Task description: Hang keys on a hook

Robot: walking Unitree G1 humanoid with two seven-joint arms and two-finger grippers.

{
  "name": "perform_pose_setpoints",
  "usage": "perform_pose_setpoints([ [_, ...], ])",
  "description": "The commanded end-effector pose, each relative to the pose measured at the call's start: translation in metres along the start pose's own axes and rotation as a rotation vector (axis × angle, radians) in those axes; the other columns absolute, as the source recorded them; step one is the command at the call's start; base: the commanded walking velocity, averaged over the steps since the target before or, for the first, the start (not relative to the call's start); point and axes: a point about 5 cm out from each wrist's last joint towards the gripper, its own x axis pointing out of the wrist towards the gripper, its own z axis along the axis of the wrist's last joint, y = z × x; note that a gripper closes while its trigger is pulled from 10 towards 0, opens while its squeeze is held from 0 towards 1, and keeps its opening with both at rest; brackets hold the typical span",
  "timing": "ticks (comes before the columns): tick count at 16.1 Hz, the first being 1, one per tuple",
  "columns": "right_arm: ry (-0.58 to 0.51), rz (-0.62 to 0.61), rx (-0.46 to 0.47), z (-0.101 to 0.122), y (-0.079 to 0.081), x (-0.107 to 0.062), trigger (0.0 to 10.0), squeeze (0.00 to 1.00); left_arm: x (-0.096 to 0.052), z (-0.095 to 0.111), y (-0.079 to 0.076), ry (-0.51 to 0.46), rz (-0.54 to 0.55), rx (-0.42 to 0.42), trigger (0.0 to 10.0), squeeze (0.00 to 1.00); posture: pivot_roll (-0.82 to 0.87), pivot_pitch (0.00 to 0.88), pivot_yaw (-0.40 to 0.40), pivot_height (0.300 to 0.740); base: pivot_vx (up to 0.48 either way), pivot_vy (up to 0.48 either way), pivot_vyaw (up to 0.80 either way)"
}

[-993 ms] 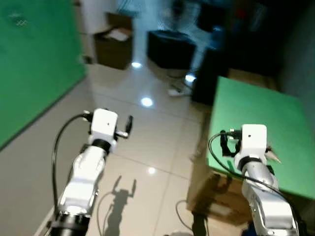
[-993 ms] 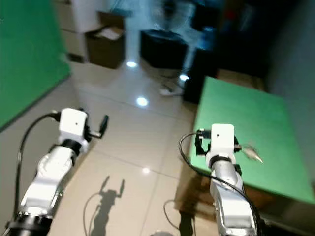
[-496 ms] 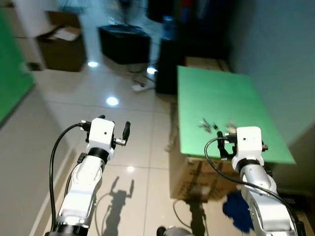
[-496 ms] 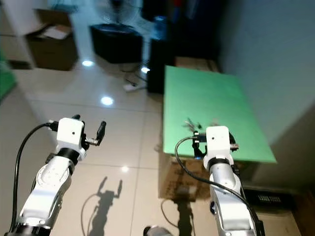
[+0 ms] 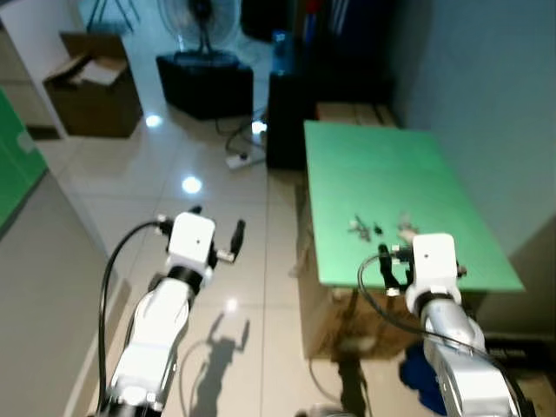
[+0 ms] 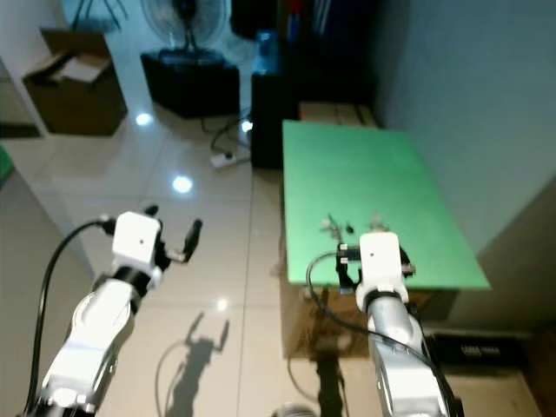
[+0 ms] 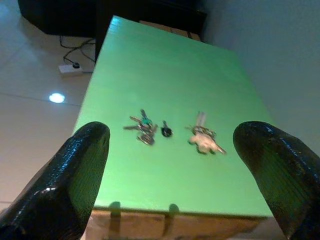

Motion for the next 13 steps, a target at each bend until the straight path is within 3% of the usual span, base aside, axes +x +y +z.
perform_pose_setpoints([
  [1, -0.008, -0.007, 0.006, -0.001, -0.001, -0.001, 10.0, 0.00, 0.002, 0.005, 0.001, -0.024, -0.004, 0.006, 10.0, 0.00, -0.20, 0.000, -0.034, 0.740, 0.337, 0.000, -0.80],
  [5, -0.005, -0.021, 0.014, -0.003, -0.002, -0.002, 10.0, 0.00, 0.005, 0.006, -0.003, -0.032, -0.029, 0.018, 10.0, 0.00, -0.18, 0.000, -0.040, 0.740, 0.333, 0.000, -0.80],
  [13, -0.006, 0.015, 0.005, -0.003, 0.007, -0.001, 10.0, 0.00, -0.009, 0.000, -0.001, -0.013, -0.006, 0.012, 10.0, 0.00, -0.16, 0.009, -0.088, 0.740, 0.329, 0.000, -0.80],
])
